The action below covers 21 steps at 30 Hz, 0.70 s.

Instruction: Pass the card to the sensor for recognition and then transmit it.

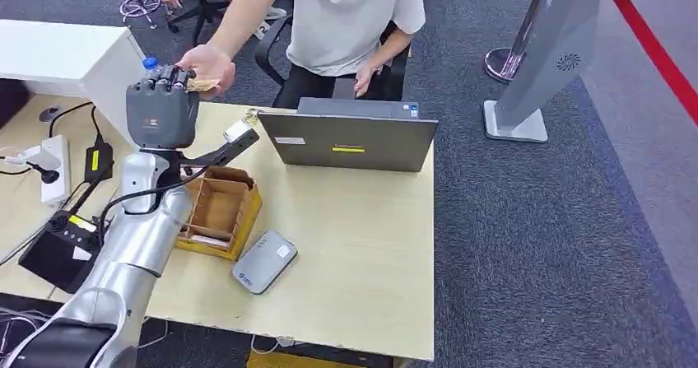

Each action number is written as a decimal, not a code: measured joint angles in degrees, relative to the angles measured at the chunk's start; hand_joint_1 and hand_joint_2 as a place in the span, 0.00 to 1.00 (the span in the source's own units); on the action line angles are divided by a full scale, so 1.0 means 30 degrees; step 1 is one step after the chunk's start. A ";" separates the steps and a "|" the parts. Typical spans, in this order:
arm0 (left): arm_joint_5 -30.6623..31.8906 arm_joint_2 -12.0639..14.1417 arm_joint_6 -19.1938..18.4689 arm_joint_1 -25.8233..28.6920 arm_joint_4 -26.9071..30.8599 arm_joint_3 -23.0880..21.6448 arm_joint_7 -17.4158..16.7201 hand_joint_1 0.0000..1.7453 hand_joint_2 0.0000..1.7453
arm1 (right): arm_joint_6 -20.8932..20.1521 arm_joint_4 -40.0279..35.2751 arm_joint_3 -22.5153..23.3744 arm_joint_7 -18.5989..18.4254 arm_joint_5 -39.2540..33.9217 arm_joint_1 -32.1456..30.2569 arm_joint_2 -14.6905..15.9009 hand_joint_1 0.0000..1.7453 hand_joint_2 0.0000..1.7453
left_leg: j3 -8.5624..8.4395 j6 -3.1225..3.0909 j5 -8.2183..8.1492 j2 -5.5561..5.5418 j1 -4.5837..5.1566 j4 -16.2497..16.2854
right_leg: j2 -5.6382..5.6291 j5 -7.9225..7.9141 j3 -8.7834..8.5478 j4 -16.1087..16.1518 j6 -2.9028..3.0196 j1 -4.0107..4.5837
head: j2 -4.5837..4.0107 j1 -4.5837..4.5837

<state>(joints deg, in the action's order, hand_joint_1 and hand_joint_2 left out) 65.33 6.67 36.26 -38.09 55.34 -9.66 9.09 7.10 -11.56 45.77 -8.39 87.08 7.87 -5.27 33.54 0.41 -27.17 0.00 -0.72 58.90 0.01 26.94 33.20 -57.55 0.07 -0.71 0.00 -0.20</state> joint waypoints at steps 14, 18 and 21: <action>-0.2333 0.1152 -0.0999 0.2106 0.1575 0.1240 0.0649 0.00 1.00 | 0.0430 0.0000 0.0080 0.0306 -0.0204 -0.0429 0.0007 0.00 0.00 | 0.0018 0.0021 -0.0016 0.0030 -0.0006 -0.0012 | -0.0040 0.0005 0.0016 -0.0010 0.0002 0.0001 | 0.0000 0.0000; -0.5286 0.2905 -0.1509 0.4163 0.3690 0.3013 0.2235 0.00 1.00 | 0.0605 0.0000 0.0219 0.0459 -0.0349 -0.0686 0.0022 0.00 0.00 | 0.0001 0.0063 -0.0046 0.0126 -0.0019 -0.0027 | -0.0145 0.0019 0.0048 -0.0023 0.0014 0.0001 | 0.0000 -0.0007; -0.7800 0.4068 -0.2137 0.5595 0.4546 0.5330 0.3382 0.00 1.00 | 0.0728 0.0000 0.0321 0.0634 -0.0401 -0.0864 0.0051 0.00 0.00 | 0.0008 0.0074 -0.0053 0.0133 -0.0035 -0.0038 | -0.0153 0.0041 0.0057 -0.0037 0.0042 0.0009 | 0.0000 0.0030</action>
<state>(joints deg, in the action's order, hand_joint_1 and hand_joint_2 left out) 41.93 18.87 29.85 -21.31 68.98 6.33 19.24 9.29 -11.56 46.73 -6.49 85.88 5.28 -5.11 33.56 0.63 -27.33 0.40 -0.83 58.79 -0.45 27.06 33.38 -57.66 0.20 -0.69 0.00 -0.11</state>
